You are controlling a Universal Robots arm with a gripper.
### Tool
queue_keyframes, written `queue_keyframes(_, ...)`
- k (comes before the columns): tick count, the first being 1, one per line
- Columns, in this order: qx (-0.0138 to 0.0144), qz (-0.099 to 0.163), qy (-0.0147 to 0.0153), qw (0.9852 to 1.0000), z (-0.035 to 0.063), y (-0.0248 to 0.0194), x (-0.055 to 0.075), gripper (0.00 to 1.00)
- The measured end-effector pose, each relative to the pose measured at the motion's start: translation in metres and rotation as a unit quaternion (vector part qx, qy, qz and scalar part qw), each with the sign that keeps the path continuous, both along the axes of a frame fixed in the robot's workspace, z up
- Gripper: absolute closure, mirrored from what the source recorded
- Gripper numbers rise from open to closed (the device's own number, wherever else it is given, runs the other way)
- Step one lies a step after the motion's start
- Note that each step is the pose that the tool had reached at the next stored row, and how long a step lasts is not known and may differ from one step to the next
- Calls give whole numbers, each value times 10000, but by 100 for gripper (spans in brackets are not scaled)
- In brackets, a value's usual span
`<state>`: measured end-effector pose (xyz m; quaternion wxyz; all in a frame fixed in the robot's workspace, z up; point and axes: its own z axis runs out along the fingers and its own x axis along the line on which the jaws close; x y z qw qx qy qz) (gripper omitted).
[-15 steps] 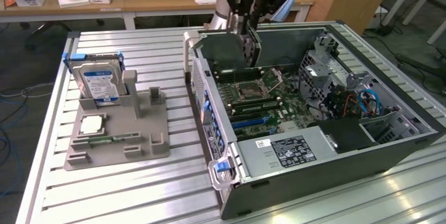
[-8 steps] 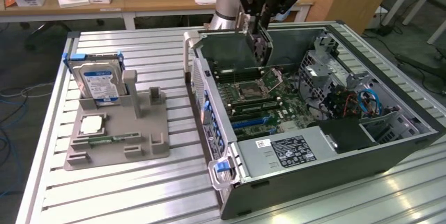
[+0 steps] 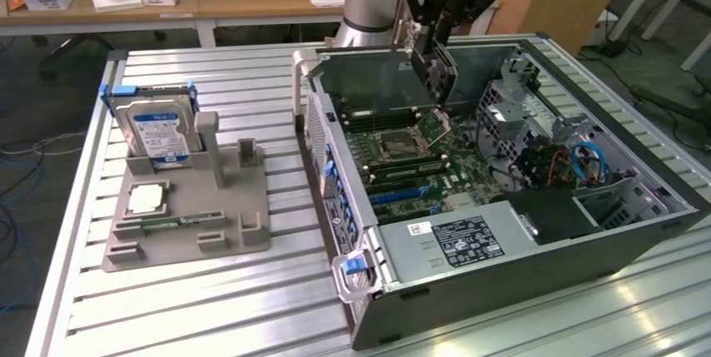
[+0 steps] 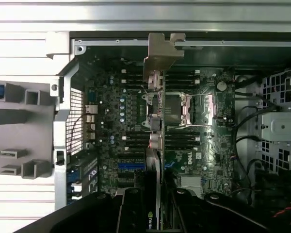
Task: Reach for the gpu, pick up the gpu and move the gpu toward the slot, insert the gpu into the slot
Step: 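Pick up the gpu and move the gpu toward the slot, then insert the gpu into the slot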
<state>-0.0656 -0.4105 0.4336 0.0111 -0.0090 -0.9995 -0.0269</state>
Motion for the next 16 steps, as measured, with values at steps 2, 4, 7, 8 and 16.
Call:
queue_keyframes(2, 0, 12, 0, 10000, -3, 0, 67, 74)
queue_keyframes(4, 0, 24, 0, 10000, -7, 0, 133, 74)
queue_keyframes(7, 1, 41, 0, 10000, -12, 0, 235, 74)
queue_keyframes(8, 0, 47, 0, 10000, -13, 0, 270, 74)
queue_keyframes(16, 0, 71, 0, 10000, -21, 0, 395, 74)
